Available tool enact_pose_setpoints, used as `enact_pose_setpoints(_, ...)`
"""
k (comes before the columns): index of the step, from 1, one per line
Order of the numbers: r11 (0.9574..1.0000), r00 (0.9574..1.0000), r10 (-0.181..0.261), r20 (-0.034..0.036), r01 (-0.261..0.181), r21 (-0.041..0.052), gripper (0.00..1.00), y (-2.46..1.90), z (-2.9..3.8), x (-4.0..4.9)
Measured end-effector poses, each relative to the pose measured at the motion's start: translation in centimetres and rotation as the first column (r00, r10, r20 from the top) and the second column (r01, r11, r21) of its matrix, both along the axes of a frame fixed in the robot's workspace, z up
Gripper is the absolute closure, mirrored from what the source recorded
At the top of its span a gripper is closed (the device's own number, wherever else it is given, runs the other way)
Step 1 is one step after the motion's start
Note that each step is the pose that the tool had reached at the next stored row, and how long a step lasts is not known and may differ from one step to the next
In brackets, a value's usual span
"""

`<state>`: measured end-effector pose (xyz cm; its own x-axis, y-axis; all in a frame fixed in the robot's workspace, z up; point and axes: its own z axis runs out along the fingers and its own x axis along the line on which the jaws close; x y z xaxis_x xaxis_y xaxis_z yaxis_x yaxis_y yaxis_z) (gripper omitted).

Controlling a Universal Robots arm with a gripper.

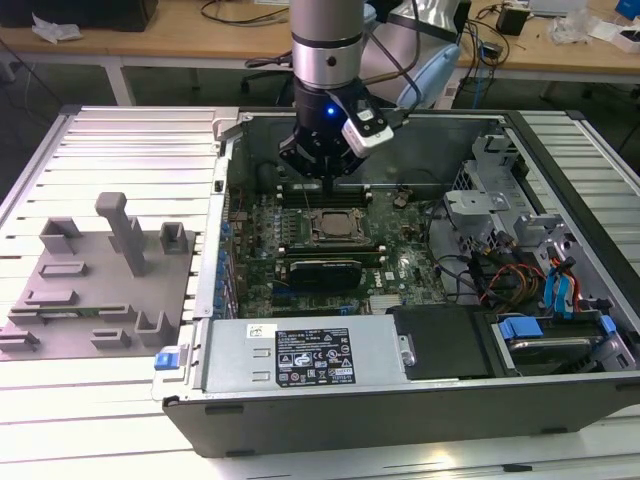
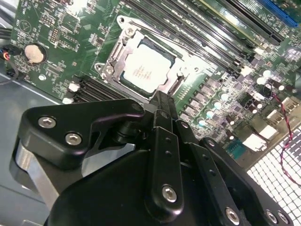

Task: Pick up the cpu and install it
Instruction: 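Install the first cpu locking lever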

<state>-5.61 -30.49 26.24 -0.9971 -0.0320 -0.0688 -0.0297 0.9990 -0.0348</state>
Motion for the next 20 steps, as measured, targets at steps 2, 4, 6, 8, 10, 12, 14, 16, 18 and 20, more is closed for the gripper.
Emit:
enact_pose_setpoints(2,1.0000,1.0000,0.000,0.0000,0.000,0.0001,0.89,0.00,0.00,-0.29)
enact_pose_setpoints(4,1.0000,1.0000,0.000,0.0000,0.000,-0.0001,0.89,0.00,0.00,-0.56)
enact_pose_setpoints(6,1.0000,1.0000,0.000,0.0000,0.000,-0.0001,0.89,0.00,0.00,-0.87)
enact_pose_setpoints(8,1.0000,1.0000,0.000,0.0000,0.000,0.0000,0.89,0.00,0.00,-1.17)
enact_pose_setpoints(10,1.0000,1.0000,0.000,0.0000,0.000,0.0000,0.89,0.00,0.00,-1.59)
enact_pose_setpoints(12,1.0000,1.0000,0.000,0.0000,0.000,0.0000,0.89,0.00,0.00,-2.00)
enact_pose_setpoints(14,1.0000,1.0000,0.000,0.0000,0.000,0.0000,0.89,0.00,0.00,-2.52)
enact_pose_setpoints(16,1.0000,1.0000,0.000,0.0001,0.000,0.0000,0.89,0.00,0.00,-2.81)
enact_pose_setpoints(18,1.0000,1.0000,0.000,0.0000,0.000,0.0000,0.89,0.00,0.00,-3.06)
enact_pose_setpoints(20,1.0000,1.0000,0.000,0.0000,0.000,-0.0001,0.89,0.00,0.00,-3.34)
